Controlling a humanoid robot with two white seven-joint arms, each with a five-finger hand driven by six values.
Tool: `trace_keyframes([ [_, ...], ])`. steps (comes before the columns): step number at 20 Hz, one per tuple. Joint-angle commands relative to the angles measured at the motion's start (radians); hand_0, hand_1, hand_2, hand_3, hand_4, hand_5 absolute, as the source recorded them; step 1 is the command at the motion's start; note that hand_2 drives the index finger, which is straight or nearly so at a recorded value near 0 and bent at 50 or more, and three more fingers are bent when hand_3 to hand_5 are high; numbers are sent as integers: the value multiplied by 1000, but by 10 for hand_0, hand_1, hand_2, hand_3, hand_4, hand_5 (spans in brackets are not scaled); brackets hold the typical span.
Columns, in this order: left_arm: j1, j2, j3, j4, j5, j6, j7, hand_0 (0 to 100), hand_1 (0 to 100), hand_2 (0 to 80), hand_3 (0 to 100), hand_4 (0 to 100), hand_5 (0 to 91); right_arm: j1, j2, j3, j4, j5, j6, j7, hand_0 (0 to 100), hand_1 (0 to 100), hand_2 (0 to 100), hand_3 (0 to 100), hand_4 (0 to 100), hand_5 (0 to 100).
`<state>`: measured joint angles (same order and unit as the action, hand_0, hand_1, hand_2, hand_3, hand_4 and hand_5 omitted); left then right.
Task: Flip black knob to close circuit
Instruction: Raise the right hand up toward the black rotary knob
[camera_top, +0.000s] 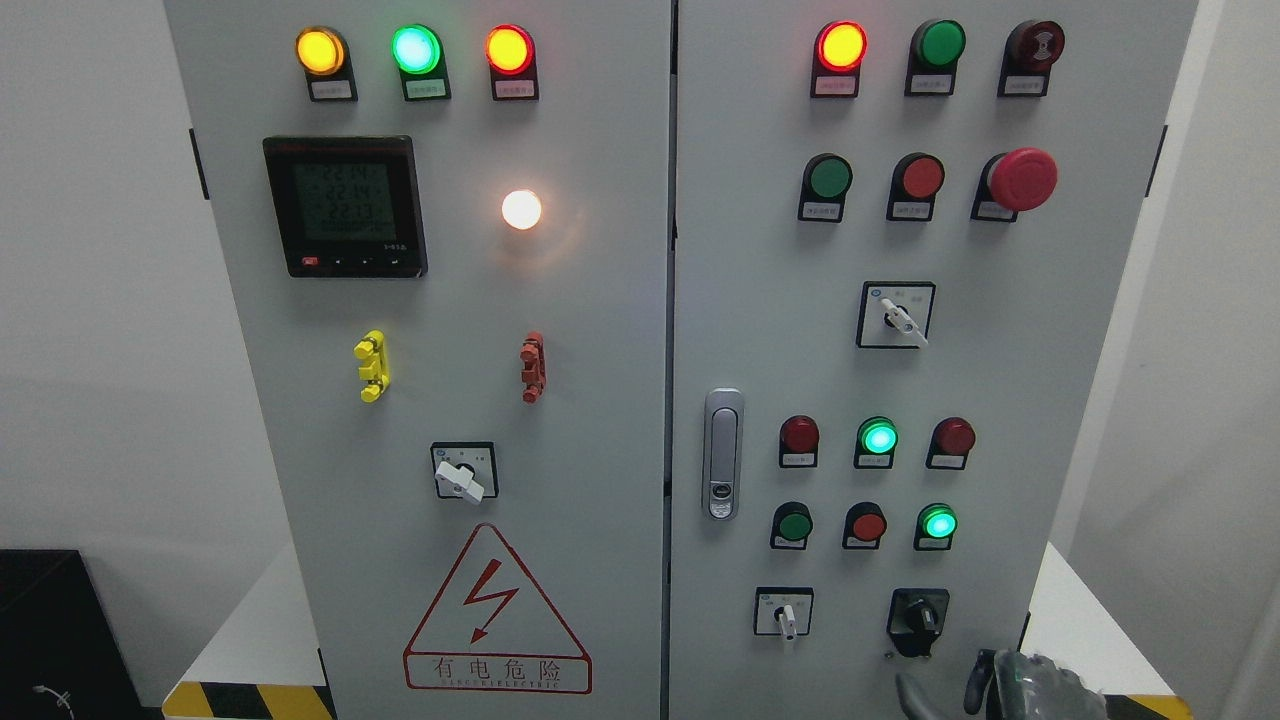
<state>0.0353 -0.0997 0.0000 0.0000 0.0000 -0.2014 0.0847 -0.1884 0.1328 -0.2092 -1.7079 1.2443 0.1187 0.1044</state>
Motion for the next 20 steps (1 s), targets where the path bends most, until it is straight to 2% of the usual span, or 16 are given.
trace_keyframes([
  [1, 0, 0, -20, 21, -21, 0, 0, 0, 0, 0, 0, 0, 0, -39, 2, -6, 14, 18, 3, 12, 0, 205, 767, 929, 752, 740],
  [20, 0, 0, -20, 21, -21, 0, 0, 0, 0, 0, 0, 0, 0, -52, 2, -6, 24, 49, 16, 3, 0, 231, 767, 930, 750, 738],
])
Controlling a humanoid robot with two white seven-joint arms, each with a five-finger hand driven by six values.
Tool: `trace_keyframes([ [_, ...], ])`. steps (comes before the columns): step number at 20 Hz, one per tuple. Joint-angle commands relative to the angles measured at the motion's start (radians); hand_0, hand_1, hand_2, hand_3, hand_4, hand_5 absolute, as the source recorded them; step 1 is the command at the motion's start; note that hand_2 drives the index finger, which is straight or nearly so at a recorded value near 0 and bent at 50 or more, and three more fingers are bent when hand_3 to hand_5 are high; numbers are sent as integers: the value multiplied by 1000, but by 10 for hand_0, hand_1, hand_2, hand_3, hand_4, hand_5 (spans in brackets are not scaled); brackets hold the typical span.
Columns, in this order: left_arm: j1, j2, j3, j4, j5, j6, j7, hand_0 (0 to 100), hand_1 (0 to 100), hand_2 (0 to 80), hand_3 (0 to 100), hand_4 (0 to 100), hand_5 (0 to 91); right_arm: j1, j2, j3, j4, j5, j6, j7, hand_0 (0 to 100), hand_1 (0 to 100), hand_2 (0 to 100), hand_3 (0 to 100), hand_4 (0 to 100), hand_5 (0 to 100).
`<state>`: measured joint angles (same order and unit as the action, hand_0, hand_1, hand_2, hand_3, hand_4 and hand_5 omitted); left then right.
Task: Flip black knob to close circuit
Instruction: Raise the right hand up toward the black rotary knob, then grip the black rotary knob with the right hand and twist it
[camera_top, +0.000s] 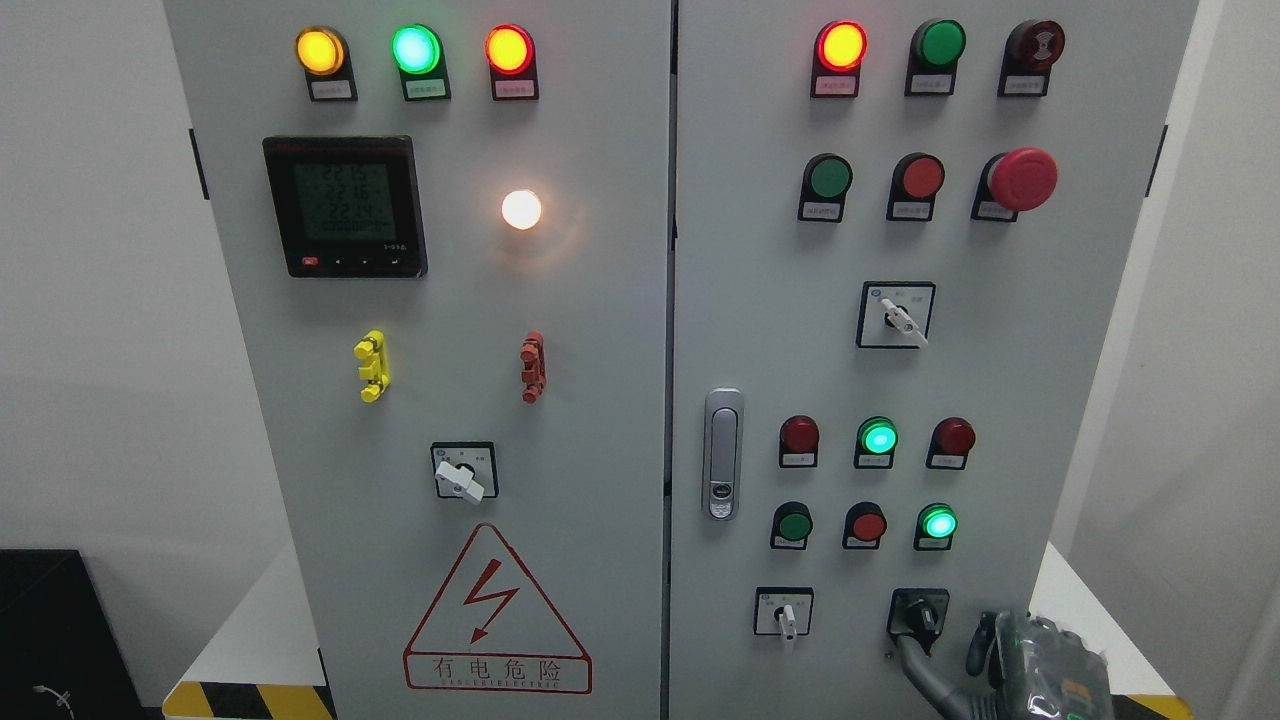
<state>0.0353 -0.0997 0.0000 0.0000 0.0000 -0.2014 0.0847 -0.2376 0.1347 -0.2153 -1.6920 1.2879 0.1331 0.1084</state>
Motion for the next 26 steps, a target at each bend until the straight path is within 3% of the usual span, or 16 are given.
trace_keyframes([
  [1, 0, 0, -20, 22, -21, 0, 0, 0, 0, 0, 0, 0, 0, -3, 0, 1, 8, 5, 2, -1, 0, 234, 767, 930, 750, 738],
  [26, 0, 0, -20, 22, -21, 0, 0, 0, 0, 0, 0, 0, 0, -19, -10, -13, 41, 4, 2, -3, 0, 271, 762, 923, 748, 733],
])
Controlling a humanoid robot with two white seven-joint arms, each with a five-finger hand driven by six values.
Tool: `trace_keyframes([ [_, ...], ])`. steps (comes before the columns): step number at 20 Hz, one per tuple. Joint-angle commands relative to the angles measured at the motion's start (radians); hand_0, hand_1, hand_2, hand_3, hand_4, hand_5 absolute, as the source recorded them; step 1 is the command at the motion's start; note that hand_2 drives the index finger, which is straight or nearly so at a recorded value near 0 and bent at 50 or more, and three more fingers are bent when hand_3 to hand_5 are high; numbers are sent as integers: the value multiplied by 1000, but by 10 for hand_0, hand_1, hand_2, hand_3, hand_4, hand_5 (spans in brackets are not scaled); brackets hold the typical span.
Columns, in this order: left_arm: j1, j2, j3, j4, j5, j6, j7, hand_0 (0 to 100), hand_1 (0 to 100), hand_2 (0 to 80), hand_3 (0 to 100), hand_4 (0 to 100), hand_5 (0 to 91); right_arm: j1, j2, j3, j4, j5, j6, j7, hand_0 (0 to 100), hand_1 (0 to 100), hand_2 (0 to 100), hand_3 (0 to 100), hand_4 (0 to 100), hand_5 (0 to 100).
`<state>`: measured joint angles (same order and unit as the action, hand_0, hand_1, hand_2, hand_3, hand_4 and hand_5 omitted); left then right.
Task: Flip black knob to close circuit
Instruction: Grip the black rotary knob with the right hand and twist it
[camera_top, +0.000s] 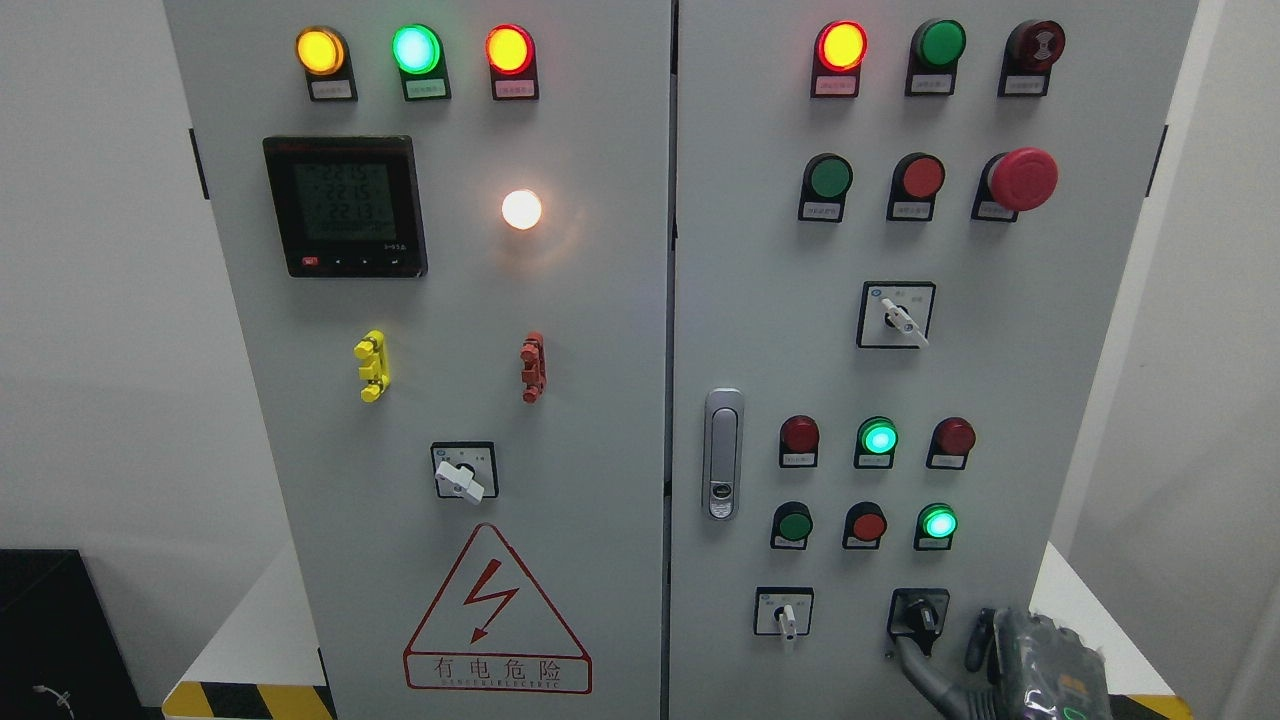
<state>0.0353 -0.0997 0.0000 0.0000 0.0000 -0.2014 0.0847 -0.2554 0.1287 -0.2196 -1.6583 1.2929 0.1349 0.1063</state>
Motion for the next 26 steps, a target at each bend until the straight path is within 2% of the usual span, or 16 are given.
trace_keyframes([
  [1, 0, 0, -20, 22, -21, 0, 0, 0, 0, 0, 0, 0, 0, -1, -6, -9, 8, -1, 0, 0, 0, 272, 762, 923, 748, 733],
  [9, 0, 0, -20, 23, -21, 0, 0, 0, 0, 0, 0, 0, 0, -8, -8, -41, 8, -10, 0, 1, 0, 279, 760, 920, 745, 733],
  [19, 0, 0, -20, 22, -21, 0, 0, 0, 0, 0, 0, 0, 0, -30, -9, -50, 23, -10, -4, 3, 0, 284, 758, 918, 744, 733],
  [26, 0, 0, -20, 23, -21, 0, 0, 0, 0, 0, 0, 0, 0, -31, -24, -50, 23, -14, -4, 3, 0, 287, 759, 918, 743, 733],
])
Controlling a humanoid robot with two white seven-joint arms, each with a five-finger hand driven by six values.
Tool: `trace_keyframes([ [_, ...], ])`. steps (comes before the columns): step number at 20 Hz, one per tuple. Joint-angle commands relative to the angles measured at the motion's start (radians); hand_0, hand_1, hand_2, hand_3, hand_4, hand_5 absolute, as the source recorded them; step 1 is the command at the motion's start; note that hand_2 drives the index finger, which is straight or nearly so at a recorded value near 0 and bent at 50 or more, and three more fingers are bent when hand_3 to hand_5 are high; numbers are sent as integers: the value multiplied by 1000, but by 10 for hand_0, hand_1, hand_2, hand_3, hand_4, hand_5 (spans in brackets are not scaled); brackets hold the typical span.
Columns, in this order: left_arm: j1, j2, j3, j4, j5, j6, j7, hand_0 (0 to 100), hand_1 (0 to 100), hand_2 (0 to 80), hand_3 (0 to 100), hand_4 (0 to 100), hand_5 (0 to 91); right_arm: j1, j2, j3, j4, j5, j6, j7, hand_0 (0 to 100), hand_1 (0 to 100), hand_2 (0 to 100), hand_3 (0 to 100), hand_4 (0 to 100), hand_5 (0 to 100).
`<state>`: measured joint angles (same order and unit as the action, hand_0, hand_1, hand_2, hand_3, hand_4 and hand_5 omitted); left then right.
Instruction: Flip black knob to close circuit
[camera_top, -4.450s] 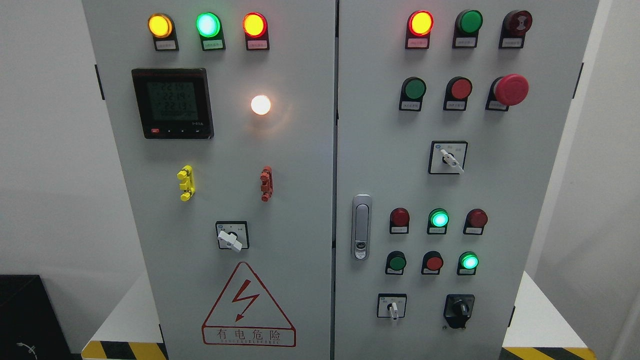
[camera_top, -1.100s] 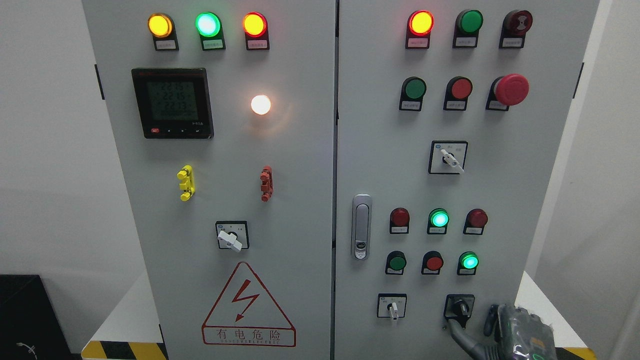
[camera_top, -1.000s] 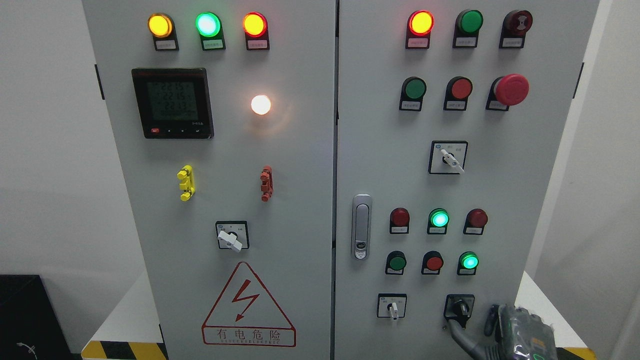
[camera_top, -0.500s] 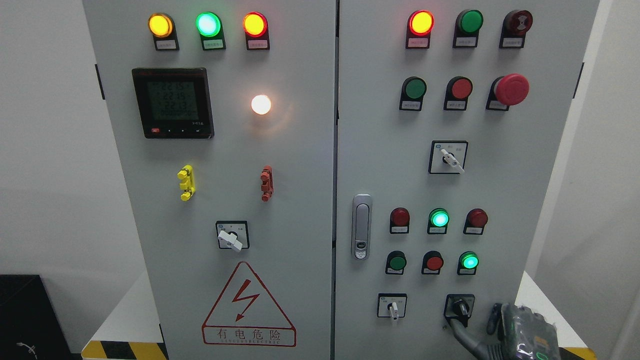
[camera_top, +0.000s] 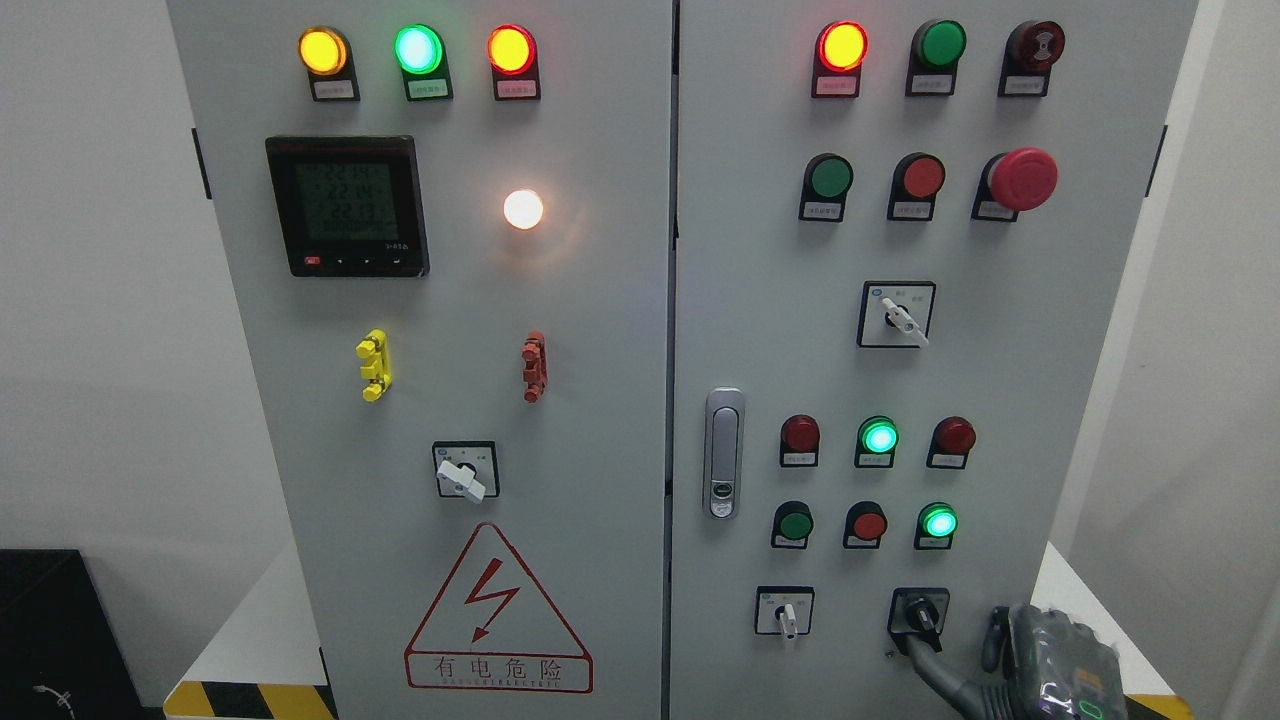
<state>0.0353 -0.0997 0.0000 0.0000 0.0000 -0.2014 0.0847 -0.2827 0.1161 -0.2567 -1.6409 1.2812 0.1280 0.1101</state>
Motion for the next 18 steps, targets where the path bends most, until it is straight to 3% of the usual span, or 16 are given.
trace_keyframes([
  [1, 0, 0, -20, 23, -21, 0, 0, 0, 0, 0, 0, 0, 0, -4, -13, -13, 6, -2, 2, -1, 0, 287, 759, 918, 743, 733],
  [18, 0, 0, -20, 23, -21, 0, 0, 0, 0, 0, 0, 0, 0, -4, -32, -29, -5, -19, -2, -1, 0, 284, 757, 916, 741, 734],
])
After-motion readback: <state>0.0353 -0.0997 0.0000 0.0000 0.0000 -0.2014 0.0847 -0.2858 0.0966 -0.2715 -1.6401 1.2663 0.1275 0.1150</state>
